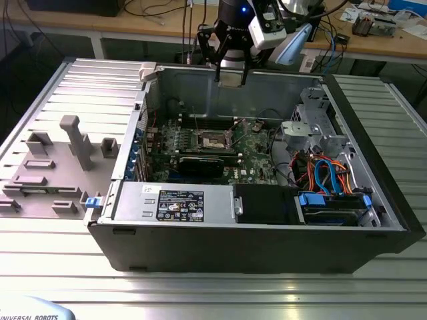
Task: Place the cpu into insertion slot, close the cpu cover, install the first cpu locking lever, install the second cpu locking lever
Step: 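Place the cpu into insertion slot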
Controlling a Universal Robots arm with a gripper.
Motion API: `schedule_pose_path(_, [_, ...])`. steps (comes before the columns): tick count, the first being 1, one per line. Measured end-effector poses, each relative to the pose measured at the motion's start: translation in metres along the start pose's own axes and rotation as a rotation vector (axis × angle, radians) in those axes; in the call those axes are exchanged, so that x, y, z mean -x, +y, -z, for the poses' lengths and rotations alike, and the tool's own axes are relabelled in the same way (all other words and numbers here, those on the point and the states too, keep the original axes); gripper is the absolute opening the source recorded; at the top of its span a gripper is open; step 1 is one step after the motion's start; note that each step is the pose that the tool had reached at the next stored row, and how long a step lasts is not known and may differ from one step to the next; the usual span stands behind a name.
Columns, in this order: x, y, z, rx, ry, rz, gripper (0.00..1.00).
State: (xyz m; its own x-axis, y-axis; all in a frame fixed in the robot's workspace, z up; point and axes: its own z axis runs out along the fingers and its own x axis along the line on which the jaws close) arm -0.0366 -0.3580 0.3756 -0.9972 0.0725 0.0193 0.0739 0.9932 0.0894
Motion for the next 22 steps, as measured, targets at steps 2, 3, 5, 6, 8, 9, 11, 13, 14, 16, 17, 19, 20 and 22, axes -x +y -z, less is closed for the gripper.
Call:
schedule_pose_path(2, [0.0, -0.0006, 0.0001, -0.0001, 0.0, 0.0, 0.54])
schedule_pose_path(3, [0.0001, -0.0006, 0.0, -0.0001, -0.0001, -0.002, 0.54])
schedule_pose_path(5, [0.0001, -0.0006, 0.0, 0.0001, -0.0014, -0.016, 0.54])
schedule_pose_path(6, [0.0001, -0.0007, 0.0, 0.0003, -0.0023, -0.025, 0.54])
schedule_pose_path(8, [0.0001, -0.0006, -0.0002, 0.0008, -0.0046, -0.052, 0.54])
schedule_pose_path(9, [0.0001, -0.0007, -0.0002, 0.001, -0.0058, -0.065, 0.54])
schedule_pose_path(11, [0.0001, -0.0007, -0.0002, 0.0013, -0.0069, -0.078, 0.54])
schedule_pose_path(13, [0.0001, -0.0007, -0.0002, 0.0013, -0.0071, -0.079, 0.54])
schedule_pose_path(14, [0.0001, -0.0007, -0.0002, 0.0013, -0.007, -0.079, 0.54])
schedule_pose_path(16, [0.0001, -0.0007, -0.0002, 0.0013, -0.0071, -0.079, 0.54])
schedule_pose_path(17, [0.0001, -0.0007, -0.0002, 0.0013, -0.0071, -0.079, 0.54])
schedule_pose_path(19, [0.0001, -0.0007, -0.0002, 0.0014, -0.0071, -0.079, 0.54])
schedule_pose_path(20, [0.0001, -0.0007, -0.0002, 0.0013, -0.0071, -0.079, 0.54])
schedule_pose_path(22, [0.0001, -0.0007, -0.0002, 0.0013, -0.0072, -0.081, 0.54])
